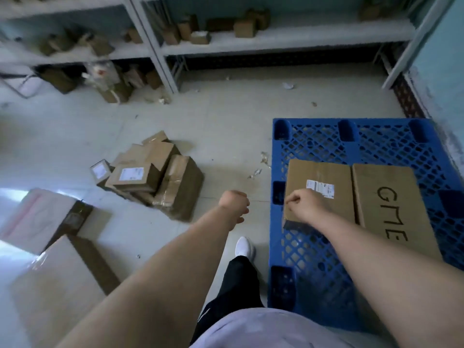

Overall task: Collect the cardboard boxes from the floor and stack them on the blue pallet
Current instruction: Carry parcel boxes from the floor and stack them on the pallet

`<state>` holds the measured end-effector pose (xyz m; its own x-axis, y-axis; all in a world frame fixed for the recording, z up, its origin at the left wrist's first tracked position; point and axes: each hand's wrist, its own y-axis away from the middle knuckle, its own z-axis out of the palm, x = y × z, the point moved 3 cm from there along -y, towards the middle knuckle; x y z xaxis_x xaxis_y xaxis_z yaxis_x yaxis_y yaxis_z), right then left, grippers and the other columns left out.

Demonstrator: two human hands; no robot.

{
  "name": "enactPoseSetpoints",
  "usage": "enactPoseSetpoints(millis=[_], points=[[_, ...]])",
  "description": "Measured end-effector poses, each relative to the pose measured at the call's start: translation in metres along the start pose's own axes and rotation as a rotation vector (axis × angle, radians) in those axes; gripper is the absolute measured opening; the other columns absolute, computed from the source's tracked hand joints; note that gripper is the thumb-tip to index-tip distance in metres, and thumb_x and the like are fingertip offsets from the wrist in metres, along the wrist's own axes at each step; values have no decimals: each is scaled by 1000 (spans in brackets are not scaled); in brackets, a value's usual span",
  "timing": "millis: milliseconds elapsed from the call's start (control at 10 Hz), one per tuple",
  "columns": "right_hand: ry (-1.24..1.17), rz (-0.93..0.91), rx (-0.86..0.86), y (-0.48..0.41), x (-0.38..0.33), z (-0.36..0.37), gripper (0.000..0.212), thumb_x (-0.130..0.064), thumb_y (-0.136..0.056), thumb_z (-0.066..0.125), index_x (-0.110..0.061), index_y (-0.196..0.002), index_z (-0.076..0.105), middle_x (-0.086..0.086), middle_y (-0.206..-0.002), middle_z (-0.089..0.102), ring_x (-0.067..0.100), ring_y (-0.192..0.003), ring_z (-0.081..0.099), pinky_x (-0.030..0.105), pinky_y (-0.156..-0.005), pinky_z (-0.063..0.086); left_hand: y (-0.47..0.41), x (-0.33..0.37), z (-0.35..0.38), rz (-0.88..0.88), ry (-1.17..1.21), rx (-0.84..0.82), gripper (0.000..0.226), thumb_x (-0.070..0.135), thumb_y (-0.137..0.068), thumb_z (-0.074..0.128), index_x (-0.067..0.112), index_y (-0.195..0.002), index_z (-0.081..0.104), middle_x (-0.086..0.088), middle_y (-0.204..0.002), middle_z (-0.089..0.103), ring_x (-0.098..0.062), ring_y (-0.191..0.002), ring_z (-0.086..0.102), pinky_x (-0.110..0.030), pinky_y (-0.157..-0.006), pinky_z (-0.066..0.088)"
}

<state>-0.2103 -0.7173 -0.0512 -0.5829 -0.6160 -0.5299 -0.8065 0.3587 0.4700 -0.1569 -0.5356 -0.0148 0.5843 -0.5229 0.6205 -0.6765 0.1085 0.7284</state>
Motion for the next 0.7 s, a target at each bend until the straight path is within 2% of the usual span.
enactPoseSetpoints(millis=[100, 200, 300, 400, 500, 600, 700], points=[[57, -91, -60, 24, -21, 17, 20, -18, -91, 54, -29, -81, 67, -5, -101, 70, 18, -93, 64, 34, -84, 54, 34, -36, -15, -23, 39, 63, 34, 2, -98, 43, 5, -130, 54, -16, -126, 62, -22, -91, 55, -38, -84, 48], [114, -162, -110, 50, -47, 38, 21, -20, -90, 54, -34, -79, 65, -7, -97, 71, 16, -85, 66, 29, -72, 54, 65, -66, -35, -63, 126, 123, 34, 1, -97, 43, 6, -129, 55, -15, -128, 62, -20, -91, 56, -35, -81, 49], [150, -221, -168, 71, -65, 62, 21, -20, -91, 53, -34, -84, 65, -5, -99, 70, 19, -90, 66, 30, -75, 54, 94, -98, -57, -105, 195, 138, 30, 3, -100, 41, 6, -126, 54, -11, -113, 61, -18, -82, 57, -27, -66, 44], [181, -253, -204, 89, -81, 86, 20, -19, -90, 54, -34, -83, 65, -3, -102, 71, 19, -93, 66, 31, -81, 54, 112, -126, -81, -151, 226, 204, 20, 0, -98, 41, 13, -103, 56, -9, -103, 54, -18, -74, 54, -26, -65, 43], [203, -271, -238, 103, -100, 113, 17, -20, -90, 56, -32, -87, 68, -2, -104, 72, 19, -97, 65, 27, -80, 51, 117, -169, -115, -195, 265, 301, 24, 4, -96, 45, 23, -84, 51, -7, -104, 58, -23, -85, 58, -35, -81, 53], [228, -285, -277, 117, -128, 144, 16, -20, -88, 58, -33, -82, 65, -1, -103, 72, 20, -96, 65, 27, -81, 51, 128, -192, -142, -193, 248, 307, 28, 6, -97, 46, 26, -77, 47, -7, -104, 58, -24, -88, 58, -37, -84, 52], [214, -308, -296, 131, -169, 184, 17, -19, -84, 58, -33, -79, 65, -2, -99, 72, 19, -91, 65, 26, -79, 51, 133, -226, -186, -228, 331, 337, 17, 6, -97, 47, 18, -98, 59, -8, -104, 59, -20, -89, 60, -31, -73, 49]])
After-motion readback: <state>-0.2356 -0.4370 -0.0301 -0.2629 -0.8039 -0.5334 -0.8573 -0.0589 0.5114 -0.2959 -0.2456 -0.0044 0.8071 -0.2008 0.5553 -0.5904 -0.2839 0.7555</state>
